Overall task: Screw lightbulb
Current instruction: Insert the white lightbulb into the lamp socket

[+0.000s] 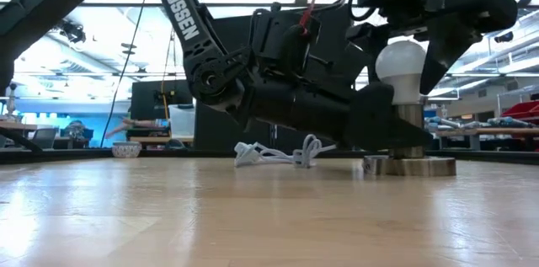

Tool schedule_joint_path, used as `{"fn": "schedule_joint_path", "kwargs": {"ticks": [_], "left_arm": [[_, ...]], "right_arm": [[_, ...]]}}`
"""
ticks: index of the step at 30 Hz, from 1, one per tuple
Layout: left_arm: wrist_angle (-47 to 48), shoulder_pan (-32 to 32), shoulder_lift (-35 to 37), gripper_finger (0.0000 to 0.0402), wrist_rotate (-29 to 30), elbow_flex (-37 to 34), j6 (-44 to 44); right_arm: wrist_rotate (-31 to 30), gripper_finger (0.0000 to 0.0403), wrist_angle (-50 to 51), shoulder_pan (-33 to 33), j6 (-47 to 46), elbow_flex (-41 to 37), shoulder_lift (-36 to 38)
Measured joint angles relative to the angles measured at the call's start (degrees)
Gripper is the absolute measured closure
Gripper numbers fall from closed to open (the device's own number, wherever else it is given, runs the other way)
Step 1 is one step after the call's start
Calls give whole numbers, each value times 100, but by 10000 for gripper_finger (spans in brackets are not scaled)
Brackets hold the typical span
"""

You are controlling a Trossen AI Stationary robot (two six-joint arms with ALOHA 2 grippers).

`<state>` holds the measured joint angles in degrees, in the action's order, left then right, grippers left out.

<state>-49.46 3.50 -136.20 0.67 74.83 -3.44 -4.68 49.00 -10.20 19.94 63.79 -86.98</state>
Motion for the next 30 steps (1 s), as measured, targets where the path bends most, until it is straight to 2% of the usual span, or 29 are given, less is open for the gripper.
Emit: {"fn": "schedule_joint_path", "kwargs": {"ticks": [13,19,24,30], "left_arm": [[-13,-284,-1,204,-1404,-7,-159],[-14,-426,-2,204,-2122,-9,-149],[-15,-502,-4,204,-2820,-11,-48],[-32,-517,-7,204,-3070,-11,50]], "right_arm": [[183,66,-148,-144,974,0,-2],[-145,67,-240,-312,1411,0,-4],[-156,69,-406,-328,1664,0,-4],[69,69,-537,-289,1780,0,-7]]}}
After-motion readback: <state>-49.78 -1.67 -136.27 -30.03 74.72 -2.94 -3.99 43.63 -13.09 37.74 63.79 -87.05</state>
